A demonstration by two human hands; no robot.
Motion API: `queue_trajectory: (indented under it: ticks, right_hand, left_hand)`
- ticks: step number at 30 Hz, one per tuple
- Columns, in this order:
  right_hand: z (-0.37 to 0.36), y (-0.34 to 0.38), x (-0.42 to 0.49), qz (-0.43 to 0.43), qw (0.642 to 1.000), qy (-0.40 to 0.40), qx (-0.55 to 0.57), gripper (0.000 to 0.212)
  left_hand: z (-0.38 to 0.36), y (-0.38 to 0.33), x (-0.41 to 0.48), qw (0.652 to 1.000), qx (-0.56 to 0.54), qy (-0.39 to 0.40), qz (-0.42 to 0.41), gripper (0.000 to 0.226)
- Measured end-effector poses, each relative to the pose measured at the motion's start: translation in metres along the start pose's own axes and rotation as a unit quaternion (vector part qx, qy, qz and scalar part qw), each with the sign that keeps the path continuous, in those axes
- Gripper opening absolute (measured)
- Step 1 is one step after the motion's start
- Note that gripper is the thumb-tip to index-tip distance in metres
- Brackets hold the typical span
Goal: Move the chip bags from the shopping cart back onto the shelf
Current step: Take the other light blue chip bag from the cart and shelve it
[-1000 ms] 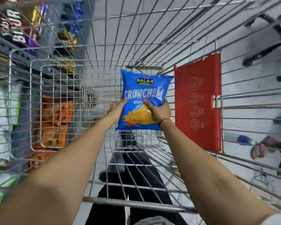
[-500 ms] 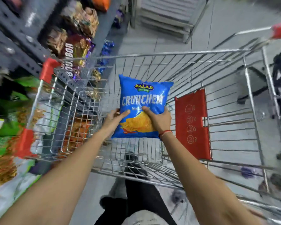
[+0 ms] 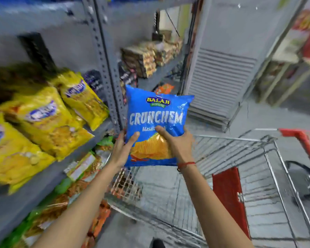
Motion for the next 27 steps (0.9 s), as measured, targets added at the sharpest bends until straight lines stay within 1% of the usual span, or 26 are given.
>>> queue_trajectory:
  ticks: [2,5,6,10,14,16,17,18,19,20,21,22,23,24,25,26,27]
  right_hand:
    - [-0.027,0.037,-0.014,0.033,0.999,0.034,0.015,0.05]
    - [-0.063,0.095,-0.037,0.091,0.993,0.069,0.035,0.044]
    - [-0.078,0.117,-0.046,0.11,0.989,0.089,0.051,0.041]
    - [-0.135,0.202,-0.08,0.168,0.965,0.172,0.109,0.031]
    - [-0.188,0.273,-0.123,0.215,0.934,0.241,0.151,0.028]
    - [-0.216,0.3,-0.147,0.23,0.916,0.283,0.168,0.032]
    - [-0.231,0.311,-0.157,0.239,0.905,0.305,0.176,0.034]
    - [-0.244,0.321,-0.17,0.248,0.895,0.324,0.179,0.038]
    - [-0.259,0.328,-0.183,0.251,0.888,0.343,0.178,0.045]
    - [-0.276,0.333,-0.194,0.257,0.878,0.364,0.174,0.057]
    - [-0.292,0.338,-0.207,0.258,0.869,0.384,0.175,0.073]
    - [-0.305,0.341,-0.221,0.256,0.866,0.393,0.172,0.093]
    - [-0.318,0.344,-0.236,0.251,0.864,0.405,0.165,0.11]
    - [-0.331,0.346,-0.249,0.254,0.858,0.418,0.156,0.116]
    - [-0.341,0.347,-0.264,0.253,0.856,0.428,0.14,0.113]
    - [-0.351,0.347,-0.276,0.262,0.849,0.44,0.131,0.105]
    - [-0.362,0.347,-0.286,0.267,0.845,0.446,0.123,0.095]
  left_hand:
    - [0.031,-0.042,-0.003,0.998,0.02,-0.038,-0.044,0.064]
    - [0.073,-0.109,-0.007,0.989,0.051,-0.079,-0.118,0.046]
    - [0.087,-0.133,-0.011,0.983,0.063,-0.097,-0.142,0.043]
    - [0.144,-0.231,-0.033,0.943,0.133,-0.19,-0.237,0.051]
    - [0.192,-0.314,-0.063,0.898,0.186,-0.256,-0.306,0.059]
    - [0.214,-0.344,-0.08,0.877,0.206,-0.29,-0.322,0.045]
    - [0.229,-0.354,-0.089,0.872,0.215,-0.308,-0.316,0.038]
    - [0.241,-0.365,-0.1,0.867,0.217,-0.324,-0.309,0.039]
    - [0.255,-0.373,-0.11,0.861,0.222,-0.333,-0.314,0.052]
    - [0.265,-0.383,-0.123,0.851,0.235,-0.348,-0.315,0.059]
    - [0.279,-0.388,-0.134,0.848,0.234,-0.36,-0.312,0.048]
    - [0.288,-0.395,-0.146,0.842,0.233,-0.376,-0.308,0.028]
    - [0.299,-0.398,-0.157,0.838,0.224,-0.391,-0.309,0.018]
    - [0.302,-0.404,-0.167,0.831,0.229,-0.402,-0.309,0.02]
    - [0.303,-0.409,-0.18,0.828,0.228,-0.411,-0.304,0.029]
    - [0.312,-0.411,-0.19,0.824,0.231,-0.419,-0.304,0.034]
    - [0.332,-0.408,-0.196,0.819,0.227,-0.43,-0.303,0.033]
Point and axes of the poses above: each hand's wrist, its own x-axis towards the middle knuckle, its own z-axis out of the back of the hand, y = z × x, the point moved 7 cm from there along x, towards the middle knuckle, and after that the axes turned 9 degrees about -z, right-handed, at the moved point
